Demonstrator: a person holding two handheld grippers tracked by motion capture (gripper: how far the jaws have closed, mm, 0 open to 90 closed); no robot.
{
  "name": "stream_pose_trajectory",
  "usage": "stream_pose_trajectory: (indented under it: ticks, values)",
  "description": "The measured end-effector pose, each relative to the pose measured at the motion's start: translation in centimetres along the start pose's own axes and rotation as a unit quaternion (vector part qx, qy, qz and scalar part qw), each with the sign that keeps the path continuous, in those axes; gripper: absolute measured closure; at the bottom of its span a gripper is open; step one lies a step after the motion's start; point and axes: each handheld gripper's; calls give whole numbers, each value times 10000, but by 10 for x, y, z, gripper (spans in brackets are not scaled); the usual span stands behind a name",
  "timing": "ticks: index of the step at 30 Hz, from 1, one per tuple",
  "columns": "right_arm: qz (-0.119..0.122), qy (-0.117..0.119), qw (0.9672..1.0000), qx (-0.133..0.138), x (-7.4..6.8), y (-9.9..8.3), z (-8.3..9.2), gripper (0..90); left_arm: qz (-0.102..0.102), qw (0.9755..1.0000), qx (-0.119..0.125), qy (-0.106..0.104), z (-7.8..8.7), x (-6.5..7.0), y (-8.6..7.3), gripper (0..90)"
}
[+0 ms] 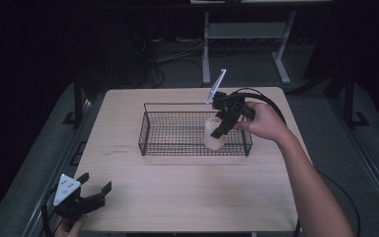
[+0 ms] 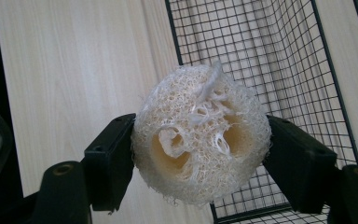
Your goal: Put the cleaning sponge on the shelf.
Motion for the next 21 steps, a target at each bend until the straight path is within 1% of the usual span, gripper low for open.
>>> stream_pose_trajectory:
  ticks: [3,5,8,9,10,11,12,15,21]
  values:
    - [-25,-18,10000,-38,7,1,-2,278,-6,10000,-1,2,0,0,0,138]
    - [-82,-38,9999,-94,11,2,-3,277,-3,10000,3,7,0,0,0,138]
    - [-136,-63,9998,-109,18,3,-3,277,4,10000,6,8,0,0,0,138]
    - [-194,-31,9998,-100,21,2,-4,277,2,10000,5,4,0,0,0,138]
    - [-207,-24,9997,-113,22,2,-5,277,-1,10000,1,1,0,0,0,138]
    - [-210,-66,9997,-143,23,1,-6,277,-18,10000,-4,-2,0,0,0,138]
    - [-251,-63,9996,-151,24,1,-7,277,-36,10000,-15,-3,0,0,0,138]
    - [-278,-42,9994,-206,28,0,-11,277,-38,10000,-22,8,0,0,0,138]
    - [-353,-56,9991,-222,35,-2,-17,277,-38,10000,-5,-9,0,2,0,138]
Point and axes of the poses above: each handheld gripper's, and its own axes: z roughly backward along the jaws, y roughly out of its top, x roughly to its right, and after that the axes turned 14 degrees about z, right-handed
